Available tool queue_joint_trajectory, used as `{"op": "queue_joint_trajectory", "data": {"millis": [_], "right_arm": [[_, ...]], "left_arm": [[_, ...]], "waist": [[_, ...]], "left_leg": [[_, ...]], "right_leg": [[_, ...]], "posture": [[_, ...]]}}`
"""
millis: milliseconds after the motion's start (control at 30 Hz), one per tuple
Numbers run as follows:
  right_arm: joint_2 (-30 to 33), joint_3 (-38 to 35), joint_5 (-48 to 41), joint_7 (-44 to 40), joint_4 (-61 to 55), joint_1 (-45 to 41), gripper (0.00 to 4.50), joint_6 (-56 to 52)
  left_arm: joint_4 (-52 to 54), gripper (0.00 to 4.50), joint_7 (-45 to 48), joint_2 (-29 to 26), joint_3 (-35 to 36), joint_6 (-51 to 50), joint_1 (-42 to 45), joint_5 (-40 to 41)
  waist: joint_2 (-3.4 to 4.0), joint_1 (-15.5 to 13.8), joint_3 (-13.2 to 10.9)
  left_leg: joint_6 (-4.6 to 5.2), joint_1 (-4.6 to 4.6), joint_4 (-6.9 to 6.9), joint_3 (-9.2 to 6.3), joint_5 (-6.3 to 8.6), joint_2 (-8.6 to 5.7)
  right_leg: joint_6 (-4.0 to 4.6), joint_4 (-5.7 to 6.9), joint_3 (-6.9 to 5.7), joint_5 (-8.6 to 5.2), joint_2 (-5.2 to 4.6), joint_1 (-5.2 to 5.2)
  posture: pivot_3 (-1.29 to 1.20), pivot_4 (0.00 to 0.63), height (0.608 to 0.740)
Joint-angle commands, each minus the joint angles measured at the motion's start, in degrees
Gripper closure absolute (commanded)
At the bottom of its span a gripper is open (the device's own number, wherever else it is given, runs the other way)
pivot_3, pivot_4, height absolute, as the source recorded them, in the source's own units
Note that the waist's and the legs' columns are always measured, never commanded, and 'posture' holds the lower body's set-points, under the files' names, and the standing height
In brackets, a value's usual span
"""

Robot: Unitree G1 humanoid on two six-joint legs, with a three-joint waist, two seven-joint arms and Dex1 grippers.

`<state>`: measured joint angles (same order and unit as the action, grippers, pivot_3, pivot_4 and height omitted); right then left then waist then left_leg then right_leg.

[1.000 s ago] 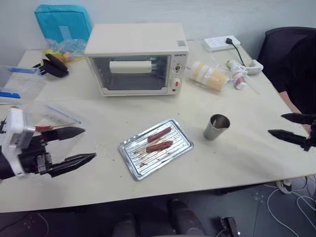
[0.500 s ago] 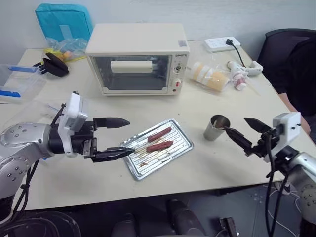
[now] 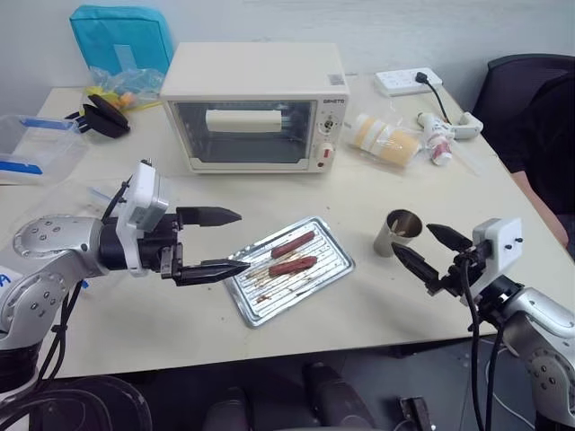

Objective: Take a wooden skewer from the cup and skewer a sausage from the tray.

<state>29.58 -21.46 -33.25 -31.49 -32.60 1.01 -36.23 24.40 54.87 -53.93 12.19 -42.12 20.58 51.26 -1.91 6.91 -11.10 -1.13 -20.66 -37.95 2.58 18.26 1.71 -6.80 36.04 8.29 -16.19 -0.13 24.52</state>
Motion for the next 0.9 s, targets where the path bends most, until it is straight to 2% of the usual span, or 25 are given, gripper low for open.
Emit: {"op": "queue_joint_trajectory", "data": {"millis": [33,133,267,433,533,633,900], "right_arm": [[-0.65,1.07,-0.35,0.89,-0.64,-1.16,0.01,1.84],[-0.83,2.96,1.0,1.18,0.35,-1.2,0.57,2.89],[-1.1,4.04,2.15,2.55,2.21,-2.06,1.93,3.97],[-1.14,4.41,2.88,3.26,3.67,-2.92,1.93,4.96],[-1.12,4.11,3.2,3.81,4.6,-3.6,2.5,5.58],[-0.74,3.62,2.62,4.01,4.78,-4.26,3.43,5.78],[0.02,2.33,1.46,3.63,4.24,-4.22,3.43,5.49]], "left_arm": [[0.45,0.12,0.46,0.49,-0.25,1.04,1.96,-0.6],[0.21,0.0,0.39,1.09,-0.89,1.1,3.11,-1.06],[-0.12,0.0,0.34,1.61,-1.28,0.88,4.23,-1.49],[-0.36,0.0,0.13,2.0,-1.21,0.29,5.38,-1.35],[-0.35,0.0,0.12,2.19,-1.38,0.21,5.75,-1.54],[-0.49,0.0,-0.04,2.46,-1.62,0.11,6.39,-1.81],[-1.0,0.0,0.01,2.84,-1.84,0.14,7.32,-2.37]], "waist": [[0.0,-0.16,0.0],[0.0,-0.61,0.0],[0.0,-0.72,0.0],[0.0,-0.73,0.0],[0.0,-0.72,0.0],[0.0,-0.73,0.0],[0.0,-0.78,0.0]], "left_leg": [[0.0,0.0,-0.01,0.0,0.0,0.0],[0.0,-0.01,-0.01,-0.01,0.0,0.0],[0.01,-0.16,-0.07,-0.12,0.0,0.0],[0.01,-0.22,-0.12,-0.18,0.0,-0.01],[0.01,-0.27,-0.15,-0.24,0.0,-0.01],[0.01,-0.29,-0.17,-0.25,0.0,-0.02],[0.02,-0.37,-0.17,-0.31,-0.01,-0.01]], "right_leg": [[0.0,0.0,0.0,0.0,0.0,0.0],[-0.01,-0.01,-0.01,0.0,0.0,0.0],[-0.01,-0.02,-0.09,0.01,-0.05,0.04],[-0.05,-0.02,-0.14,0.03,-0.08,0.04],[-0.06,-0.02,-0.17,0.03,-0.08,0.05],[-0.08,-0.02,-0.17,0.04,-0.09,0.05],[-0.09,-0.03,-0.21,0.05,-0.11,0.09]], "posture": [[0.0,0.15,0.74],[0.0,0.15,0.74],[0.0,0.15,0.74],[0.0,0.15,0.74],[0.0,0.15,0.74],[0.0,0.15,0.74],[0.0,0.15,0.74]]}}
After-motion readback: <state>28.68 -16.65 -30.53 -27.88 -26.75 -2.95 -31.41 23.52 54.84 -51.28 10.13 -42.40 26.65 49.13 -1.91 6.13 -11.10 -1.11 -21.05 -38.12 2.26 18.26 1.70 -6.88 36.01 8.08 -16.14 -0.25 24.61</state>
